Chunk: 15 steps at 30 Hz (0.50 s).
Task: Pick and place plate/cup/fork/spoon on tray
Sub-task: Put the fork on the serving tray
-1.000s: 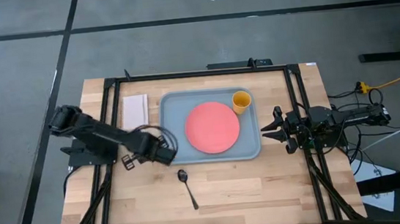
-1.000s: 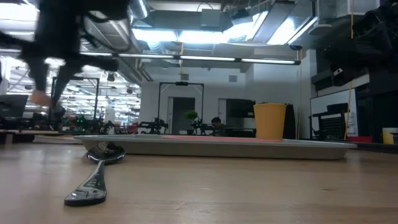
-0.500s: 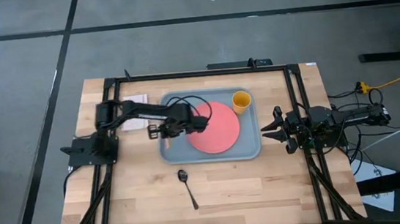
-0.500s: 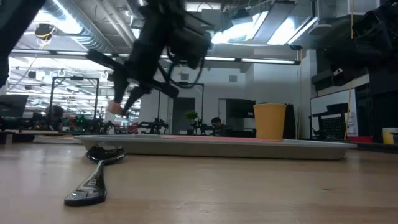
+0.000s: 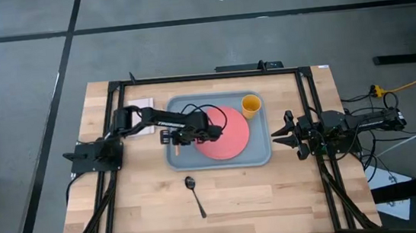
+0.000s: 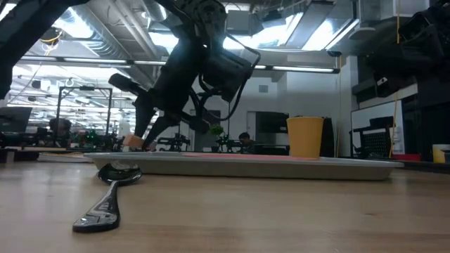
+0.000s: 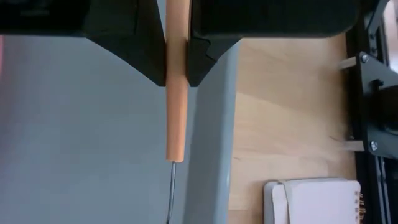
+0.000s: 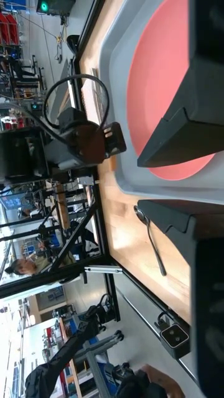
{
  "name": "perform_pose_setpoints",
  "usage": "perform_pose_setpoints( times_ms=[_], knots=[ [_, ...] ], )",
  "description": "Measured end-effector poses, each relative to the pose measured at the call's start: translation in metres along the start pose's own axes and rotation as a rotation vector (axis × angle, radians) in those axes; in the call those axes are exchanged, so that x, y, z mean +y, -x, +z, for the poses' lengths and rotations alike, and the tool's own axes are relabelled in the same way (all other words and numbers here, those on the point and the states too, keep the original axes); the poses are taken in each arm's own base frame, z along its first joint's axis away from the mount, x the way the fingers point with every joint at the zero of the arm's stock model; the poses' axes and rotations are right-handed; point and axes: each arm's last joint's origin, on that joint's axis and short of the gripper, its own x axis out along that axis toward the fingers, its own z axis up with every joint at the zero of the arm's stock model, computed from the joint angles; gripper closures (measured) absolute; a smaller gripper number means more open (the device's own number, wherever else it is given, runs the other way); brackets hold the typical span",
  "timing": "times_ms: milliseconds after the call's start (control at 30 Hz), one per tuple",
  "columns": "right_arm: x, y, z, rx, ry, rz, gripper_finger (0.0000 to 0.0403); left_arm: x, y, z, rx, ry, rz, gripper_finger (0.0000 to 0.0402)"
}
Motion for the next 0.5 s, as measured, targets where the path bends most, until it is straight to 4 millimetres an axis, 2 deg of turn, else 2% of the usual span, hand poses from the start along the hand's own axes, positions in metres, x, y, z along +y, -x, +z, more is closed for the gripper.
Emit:
perform_pose_setpoints(
  times_ms=[233, 500],
  knots=[
    [0.000, 0.000, 0.000, 0.000, 0.000, 0.000, 0.0304, -0.001, -0.006, -0.006, -0.001, 0.013, -0.012, 0.0348],
    [0.000, 0.000, 0.000, 0.000, 0.000, 0.000, 0.0304, -0.005, -0.013, -0.010, 0.005, 0.006, -0.045, 0.0355]
  ],
)
